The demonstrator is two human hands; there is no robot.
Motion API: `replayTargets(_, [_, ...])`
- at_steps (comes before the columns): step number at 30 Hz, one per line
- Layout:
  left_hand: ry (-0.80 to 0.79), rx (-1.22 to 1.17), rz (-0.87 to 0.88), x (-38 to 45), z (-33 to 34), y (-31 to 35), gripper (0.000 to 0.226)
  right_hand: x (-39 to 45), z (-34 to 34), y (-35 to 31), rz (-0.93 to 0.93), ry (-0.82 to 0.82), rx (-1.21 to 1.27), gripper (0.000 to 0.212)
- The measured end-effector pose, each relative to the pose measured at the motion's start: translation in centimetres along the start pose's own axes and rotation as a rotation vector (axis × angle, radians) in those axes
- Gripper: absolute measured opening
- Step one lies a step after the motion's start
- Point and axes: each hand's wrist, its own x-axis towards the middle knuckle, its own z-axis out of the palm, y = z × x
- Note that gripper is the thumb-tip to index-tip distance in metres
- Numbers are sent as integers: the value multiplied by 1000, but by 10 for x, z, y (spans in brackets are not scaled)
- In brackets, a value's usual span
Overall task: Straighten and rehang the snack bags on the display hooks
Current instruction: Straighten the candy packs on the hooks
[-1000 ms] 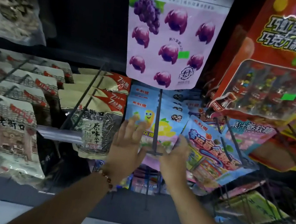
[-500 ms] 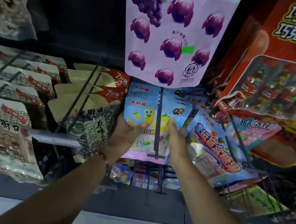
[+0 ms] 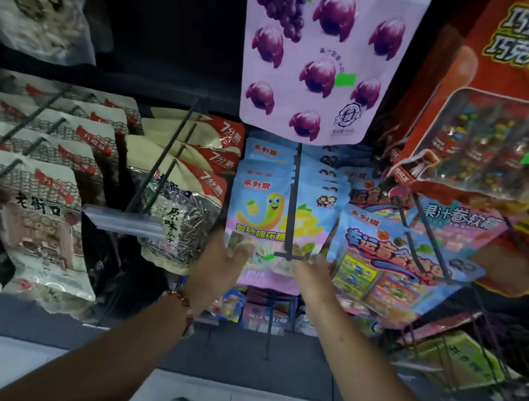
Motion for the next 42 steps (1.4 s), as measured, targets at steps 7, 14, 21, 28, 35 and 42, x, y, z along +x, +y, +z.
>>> replayTargets(7, [-87,173,-63,-18,-23,2,46,-4,-15,14,0,-64,-80,68])
replayTargets(14, [-204,524,148,-54,-53,2,65,-46,-38,23,-15,-196,-326,55])
replayTargets(21, [-240,989,539,-75,-64,7,63,-120,-48,27,-273,-87,-553,46])
replayTargets(28, [-212,1048,802,-110,-46,21,60,-159,-68,38,-479,99,-786,40])
replayTargets(35, [-170,1046,966,-109,-1,42,70,-151,-117,38,-501,230,-1014,53])
replayTargets(42, [-177,969,1095,-101,77,71,60,-91,-158,51,-613,309,-871,61])
